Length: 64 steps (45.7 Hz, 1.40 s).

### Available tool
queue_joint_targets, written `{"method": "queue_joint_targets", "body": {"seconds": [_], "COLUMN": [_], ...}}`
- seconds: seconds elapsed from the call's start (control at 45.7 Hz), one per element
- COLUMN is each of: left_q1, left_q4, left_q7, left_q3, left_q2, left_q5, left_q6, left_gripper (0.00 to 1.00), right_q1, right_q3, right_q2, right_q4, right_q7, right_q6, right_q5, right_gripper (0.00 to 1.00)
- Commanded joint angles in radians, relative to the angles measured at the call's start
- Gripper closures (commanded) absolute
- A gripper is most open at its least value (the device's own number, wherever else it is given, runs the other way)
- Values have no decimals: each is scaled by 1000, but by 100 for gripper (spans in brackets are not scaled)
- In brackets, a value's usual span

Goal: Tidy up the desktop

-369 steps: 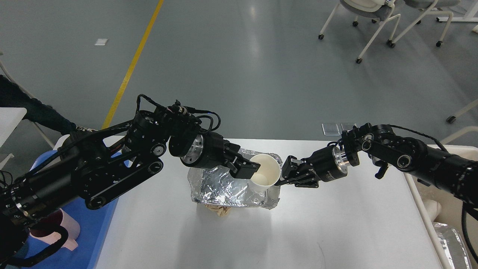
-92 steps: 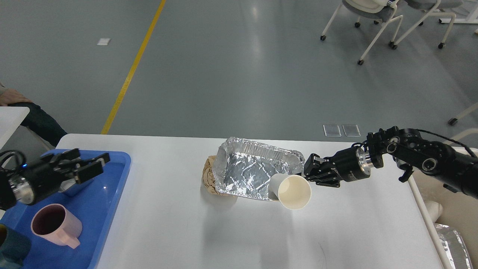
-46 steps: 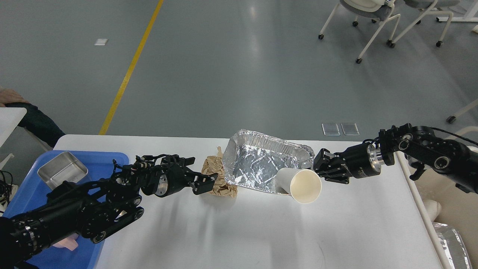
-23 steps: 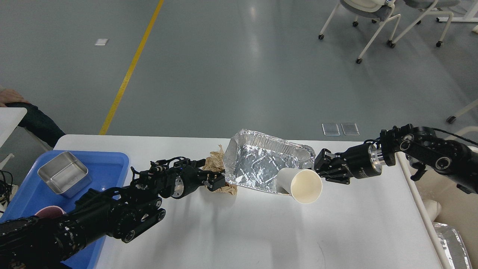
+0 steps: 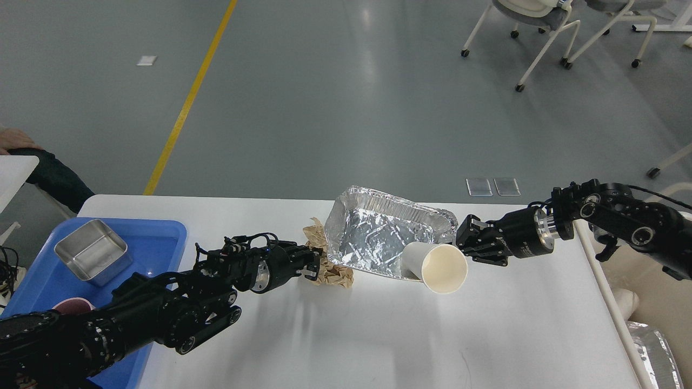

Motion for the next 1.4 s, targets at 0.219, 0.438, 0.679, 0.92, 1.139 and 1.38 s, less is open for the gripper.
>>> {"method": "queue_joint_targets", "body": {"seconds": [0.219, 0.438, 0.679, 0.92, 1.139, 1.38], "left_q1": [-3, 5, -5, -175, -265, -258], "left_q4": [-354, -601, -788, -834, -827, -805], "left_q7": [-4, -5, -13, -11, 1, 6], "left_q3": [-11, -22, -181, -514, -534, -445], "left_q2": [370, 694, 861, 820, 705, 544], "left_q5": [-12, -13, -137, -243, -248, -226], "left_q6": [-72, -101, -116, -398, -452, -455], "left_gripper": [100, 100, 100, 100, 100, 99], "right_q1": [0, 0, 2, 2, 0, -2], "right_q3": [4, 9, 14, 11, 11, 8], "right_q2": [0, 3, 9, 0, 0, 3], "right_q4": [-3, 0, 3, 5, 5, 9], "right_q7": [-2, -2, -2, -2, 0, -2], "right_q6": [-6, -15, -17, -15, -14, -14], "right_q5": [-1, -1, 0, 0, 0, -1], "right_gripper": [100, 100, 100, 100, 100, 100]}}
